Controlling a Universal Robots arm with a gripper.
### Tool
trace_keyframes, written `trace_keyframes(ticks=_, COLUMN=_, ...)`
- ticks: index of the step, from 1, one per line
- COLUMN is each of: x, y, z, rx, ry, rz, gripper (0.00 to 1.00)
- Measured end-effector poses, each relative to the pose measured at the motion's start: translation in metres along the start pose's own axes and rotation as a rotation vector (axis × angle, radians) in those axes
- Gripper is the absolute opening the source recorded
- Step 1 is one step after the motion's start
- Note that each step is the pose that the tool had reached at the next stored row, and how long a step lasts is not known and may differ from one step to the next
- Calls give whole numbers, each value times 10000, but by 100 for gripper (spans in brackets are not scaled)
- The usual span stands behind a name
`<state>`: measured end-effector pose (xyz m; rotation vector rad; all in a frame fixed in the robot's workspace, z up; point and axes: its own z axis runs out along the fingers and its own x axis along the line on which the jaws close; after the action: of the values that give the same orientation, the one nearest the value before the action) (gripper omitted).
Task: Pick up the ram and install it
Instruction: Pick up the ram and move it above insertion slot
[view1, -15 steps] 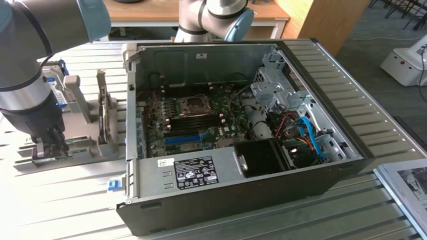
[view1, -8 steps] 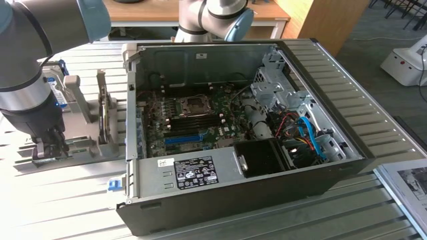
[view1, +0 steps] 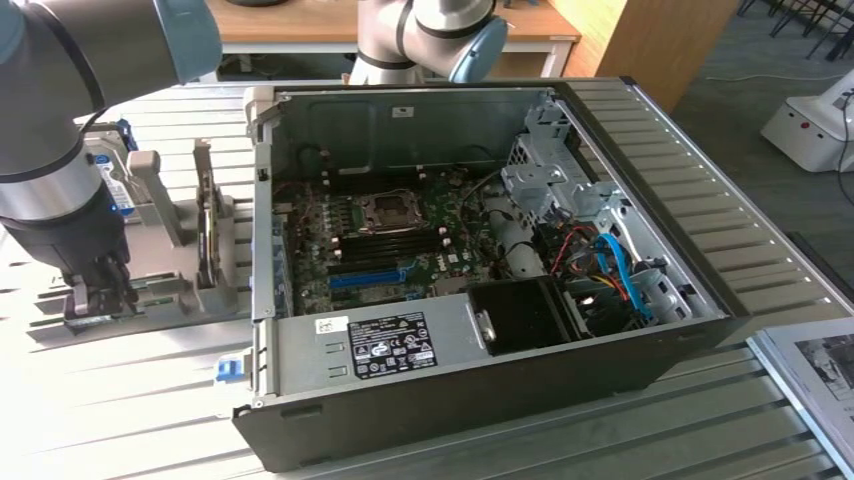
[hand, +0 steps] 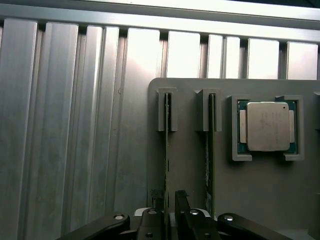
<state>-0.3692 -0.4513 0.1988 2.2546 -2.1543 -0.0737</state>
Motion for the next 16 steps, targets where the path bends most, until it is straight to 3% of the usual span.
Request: trace_keyframes(ticks=16, x=1, y=-8, z=-3, rx=7, ry=2, rz=-19, gripper=24)
